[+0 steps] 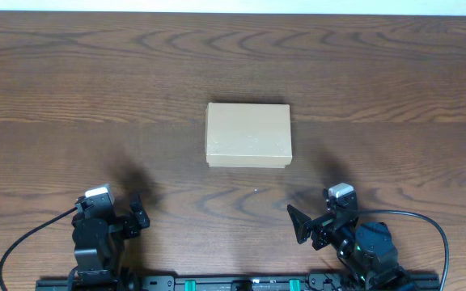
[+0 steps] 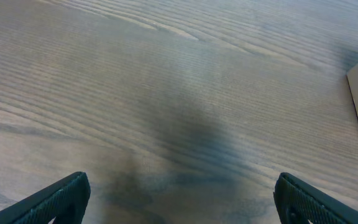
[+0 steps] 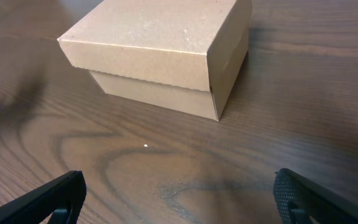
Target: Pack container
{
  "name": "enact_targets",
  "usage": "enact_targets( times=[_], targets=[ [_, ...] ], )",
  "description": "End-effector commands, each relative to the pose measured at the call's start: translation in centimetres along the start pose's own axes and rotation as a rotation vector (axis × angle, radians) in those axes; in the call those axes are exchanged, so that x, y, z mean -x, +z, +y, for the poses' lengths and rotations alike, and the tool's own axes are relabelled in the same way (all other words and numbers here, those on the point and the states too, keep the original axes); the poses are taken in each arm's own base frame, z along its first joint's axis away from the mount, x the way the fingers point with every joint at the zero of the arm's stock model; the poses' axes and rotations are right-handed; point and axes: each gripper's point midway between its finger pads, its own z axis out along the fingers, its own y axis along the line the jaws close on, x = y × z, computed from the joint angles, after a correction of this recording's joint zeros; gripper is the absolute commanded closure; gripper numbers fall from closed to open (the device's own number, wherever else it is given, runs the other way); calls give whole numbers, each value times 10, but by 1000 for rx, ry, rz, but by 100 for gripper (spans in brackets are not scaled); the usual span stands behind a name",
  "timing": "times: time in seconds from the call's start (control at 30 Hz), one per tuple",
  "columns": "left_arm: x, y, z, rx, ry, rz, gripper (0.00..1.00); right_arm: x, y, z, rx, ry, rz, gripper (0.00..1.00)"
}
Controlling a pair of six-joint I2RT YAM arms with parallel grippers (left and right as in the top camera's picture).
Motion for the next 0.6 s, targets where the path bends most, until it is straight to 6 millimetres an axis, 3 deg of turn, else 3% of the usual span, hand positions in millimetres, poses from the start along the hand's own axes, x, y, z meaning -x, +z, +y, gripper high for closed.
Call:
enact_targets(
  times=[0.0, 0.57],
  targets=[
    [-2, 1, 4, 21, 17, -2, 5, 0, 0, 2, 10, -25, -5, 1],
    [-2, 1, 4, 21, 17, -1, 5, 0, 0, 2, 10, -25, -5, 1]
  ],
)
